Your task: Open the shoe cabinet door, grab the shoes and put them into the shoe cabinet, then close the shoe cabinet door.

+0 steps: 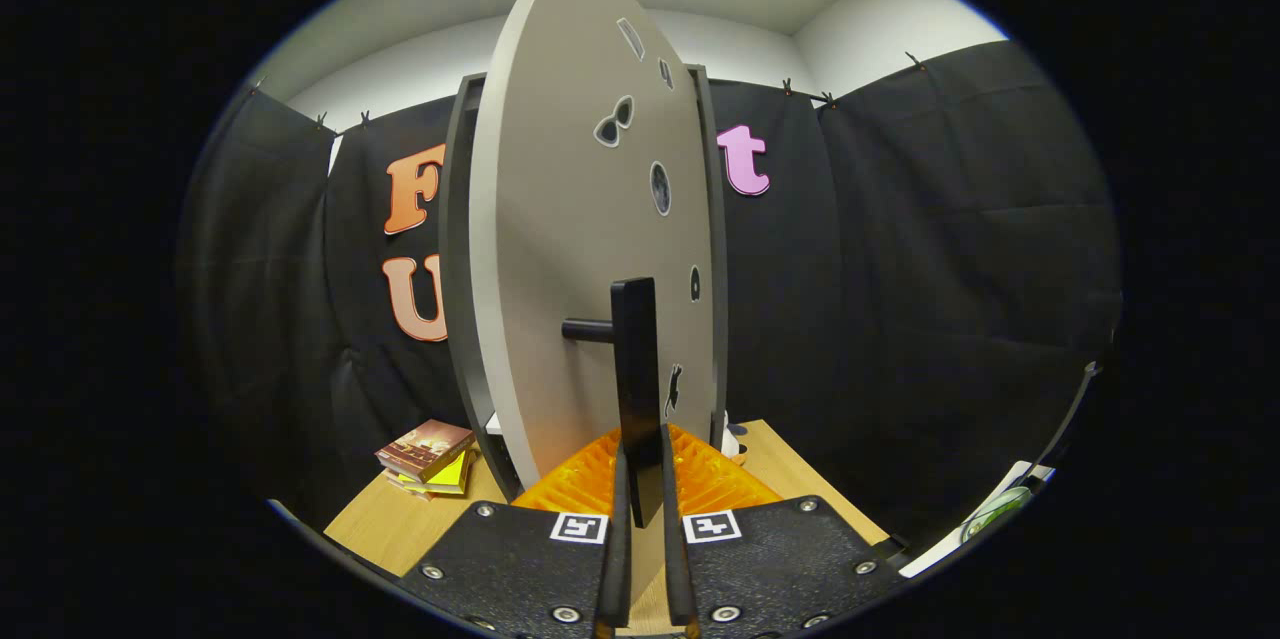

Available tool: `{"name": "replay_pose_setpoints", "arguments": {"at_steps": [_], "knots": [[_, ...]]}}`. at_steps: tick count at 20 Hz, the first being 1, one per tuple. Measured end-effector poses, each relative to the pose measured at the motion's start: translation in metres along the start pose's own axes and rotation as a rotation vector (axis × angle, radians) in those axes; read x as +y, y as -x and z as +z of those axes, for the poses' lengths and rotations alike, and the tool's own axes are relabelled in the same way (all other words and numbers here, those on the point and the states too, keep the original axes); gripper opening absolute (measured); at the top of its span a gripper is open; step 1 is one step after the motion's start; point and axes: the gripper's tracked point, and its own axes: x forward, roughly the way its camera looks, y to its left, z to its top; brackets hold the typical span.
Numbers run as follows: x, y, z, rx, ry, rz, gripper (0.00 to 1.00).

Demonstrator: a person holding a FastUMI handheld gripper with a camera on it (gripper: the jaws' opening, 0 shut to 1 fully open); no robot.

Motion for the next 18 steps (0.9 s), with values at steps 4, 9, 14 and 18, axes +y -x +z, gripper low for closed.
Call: {"name": "replay_pose_setpoints", "arguments": {"at_steps": [4,9,14,18], "knots": [[-0.044,0.002,0.003,0.002,-0.019,-0.001,0.13],[-0.101,0.000,0.025,-0.041,-0.030,-0.019,0.13],[-0.134,-0.006,0.028,-0.035,-0.044,0.040,0.04],[-0.129,0.001,0.019,-0.007,-0.064,0.129,0.05]]}}
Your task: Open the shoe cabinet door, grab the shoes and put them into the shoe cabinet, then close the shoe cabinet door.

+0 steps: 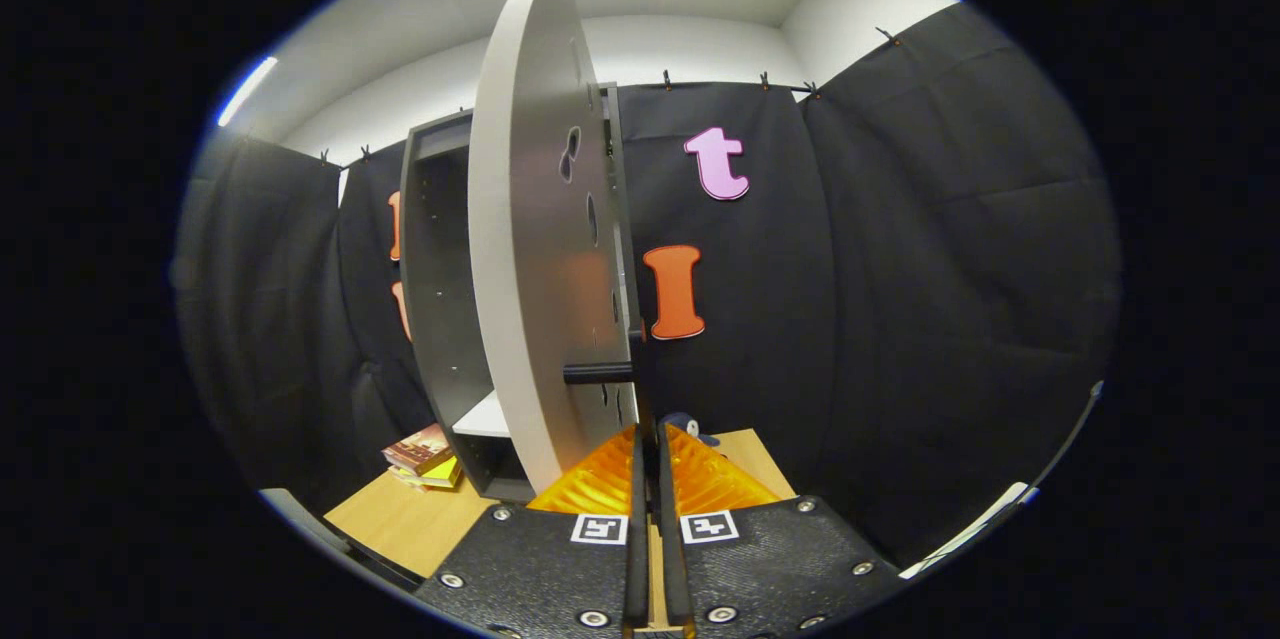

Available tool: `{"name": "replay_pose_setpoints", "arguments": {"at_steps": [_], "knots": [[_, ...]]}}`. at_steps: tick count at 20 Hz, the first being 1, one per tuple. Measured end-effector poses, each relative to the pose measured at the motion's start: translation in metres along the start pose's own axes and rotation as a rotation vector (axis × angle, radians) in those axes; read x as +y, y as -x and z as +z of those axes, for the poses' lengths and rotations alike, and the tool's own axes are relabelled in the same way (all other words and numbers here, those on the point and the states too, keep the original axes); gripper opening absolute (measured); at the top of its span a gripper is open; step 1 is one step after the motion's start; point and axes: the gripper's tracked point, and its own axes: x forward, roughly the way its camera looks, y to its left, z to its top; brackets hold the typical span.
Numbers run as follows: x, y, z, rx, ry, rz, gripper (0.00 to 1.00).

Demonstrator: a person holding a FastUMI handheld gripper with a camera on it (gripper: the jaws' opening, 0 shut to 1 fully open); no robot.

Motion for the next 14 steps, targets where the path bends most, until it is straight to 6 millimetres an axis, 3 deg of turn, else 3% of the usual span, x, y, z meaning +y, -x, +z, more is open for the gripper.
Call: {"name": "replay_pose_setpoints", "arguments": {"at_steps": [3,5,8,14], "knots": [[-0.024,0.013,0.000,0.001,-0.021,0.003,0.07],[-0.029,0.023,0.003,-0.004,0.003,-0.003,0.06],[-0.023,0.036,0.003,-0.014,0.048,-0.024,0.05],[0.015,0.064,0.007,-0.028,0.078,-0.078,0.04]]}}
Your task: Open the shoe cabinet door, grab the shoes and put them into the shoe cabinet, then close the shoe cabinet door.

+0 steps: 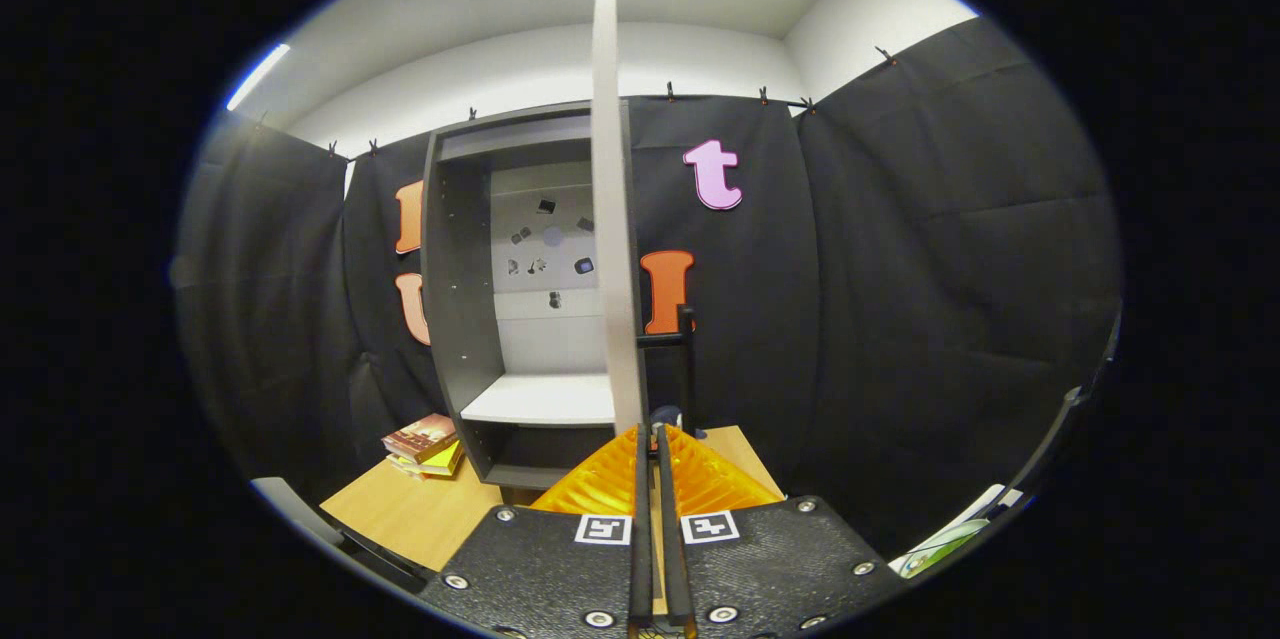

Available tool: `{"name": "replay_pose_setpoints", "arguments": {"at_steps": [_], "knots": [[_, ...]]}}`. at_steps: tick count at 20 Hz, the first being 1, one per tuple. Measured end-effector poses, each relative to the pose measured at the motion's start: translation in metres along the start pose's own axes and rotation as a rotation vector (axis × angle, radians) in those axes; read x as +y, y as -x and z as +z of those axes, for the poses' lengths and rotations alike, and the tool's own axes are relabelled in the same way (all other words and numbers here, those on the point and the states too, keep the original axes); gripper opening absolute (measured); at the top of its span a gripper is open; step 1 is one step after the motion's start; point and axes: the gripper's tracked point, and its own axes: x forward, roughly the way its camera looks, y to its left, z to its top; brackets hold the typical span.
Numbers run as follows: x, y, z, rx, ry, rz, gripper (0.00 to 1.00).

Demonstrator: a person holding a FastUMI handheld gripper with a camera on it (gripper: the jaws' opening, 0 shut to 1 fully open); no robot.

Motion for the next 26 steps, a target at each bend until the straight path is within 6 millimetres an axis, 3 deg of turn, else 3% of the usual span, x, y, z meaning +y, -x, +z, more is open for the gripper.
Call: {"name": "replay_pose_setpoints", "arguments": {"at_steps": [4,8,14,18,26], "knots": [[0.045,0.013,-0.015,0.037,-0.002,-0.037,0.07],[0.099,0.019,-0.032,0.071,-0.019,-0.036,0.16],[0.167,0.008,-0.084,0.188,-0.069,0.012,0.35],[0.195,-0.008,-0.124,0.270,-0.102,0.049,0.46],[0.219,-0.056,-0.208,0.415,-0.116,0.084,0.69]]}}
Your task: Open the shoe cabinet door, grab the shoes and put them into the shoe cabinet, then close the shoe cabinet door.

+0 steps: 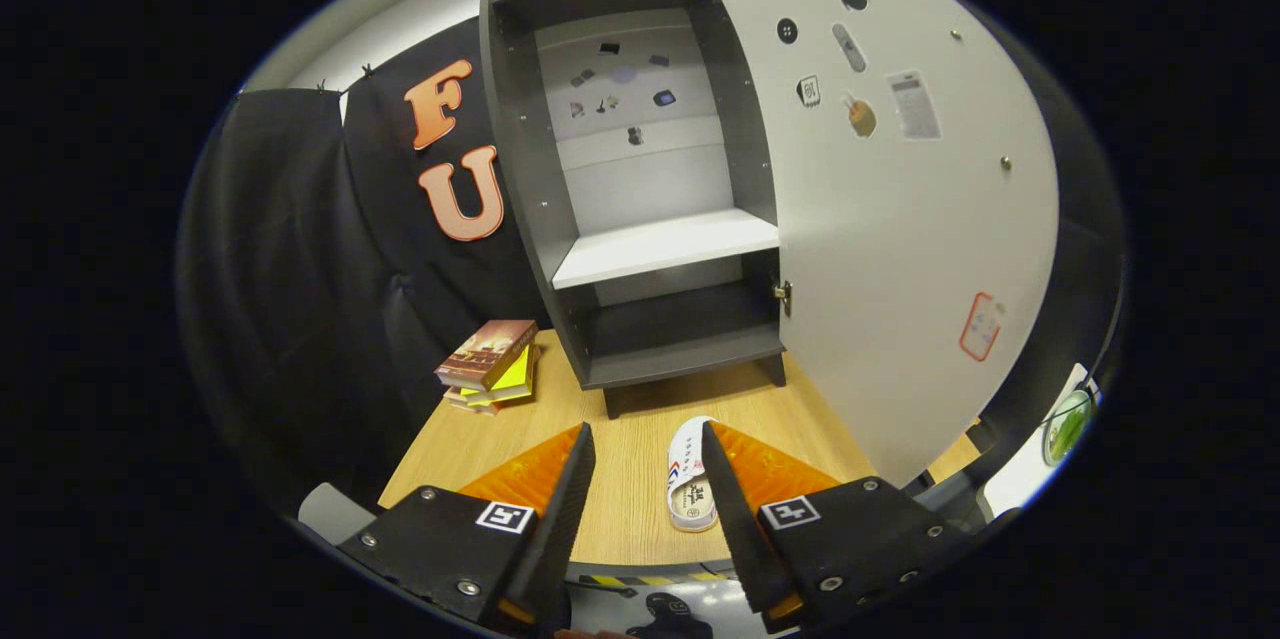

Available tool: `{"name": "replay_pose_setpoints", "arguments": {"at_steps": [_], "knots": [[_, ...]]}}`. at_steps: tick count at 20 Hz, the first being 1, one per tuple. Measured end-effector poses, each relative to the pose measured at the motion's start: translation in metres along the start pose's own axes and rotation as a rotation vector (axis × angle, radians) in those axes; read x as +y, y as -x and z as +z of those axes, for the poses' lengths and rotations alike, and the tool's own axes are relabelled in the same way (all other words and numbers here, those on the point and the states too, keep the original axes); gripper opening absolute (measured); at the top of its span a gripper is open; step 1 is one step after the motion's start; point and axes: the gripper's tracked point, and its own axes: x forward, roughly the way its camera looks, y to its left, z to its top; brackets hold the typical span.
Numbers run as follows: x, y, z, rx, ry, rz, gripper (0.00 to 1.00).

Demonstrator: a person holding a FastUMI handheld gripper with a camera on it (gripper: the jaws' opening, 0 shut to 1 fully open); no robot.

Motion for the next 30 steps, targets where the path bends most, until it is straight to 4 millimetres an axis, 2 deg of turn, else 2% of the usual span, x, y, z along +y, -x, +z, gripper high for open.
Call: {"name": "replay_pose_setpoints", "arguments": {"at_steps": [4,10,14,19,22,26,29,30], "knots": [[0.002,-0.046,-0.044,0.107,-0.036,0.034,0.73],[-0.011,-0.115,-0.124,0.286,-0.068,0.034,0.77],[-0.021,-0.150,-0.173,0.386,-0.092,0.035,0.77],[-0.028,-0.192,-0.203,0.432,-0.100,0.038,0.71],[-0.026,-0.212,-0.206,0.435,-0.127,0.036,0.70],[-0.037,-0.222,-0.210,0.426,-0.142,-0.008,0.52],[-0.034,-0.222,-0.209,0.433,-0.182,-0.012,0.12],[-0.034,-0.221,-0.209,0.434,-0.167,-0.014,0.09]]}}
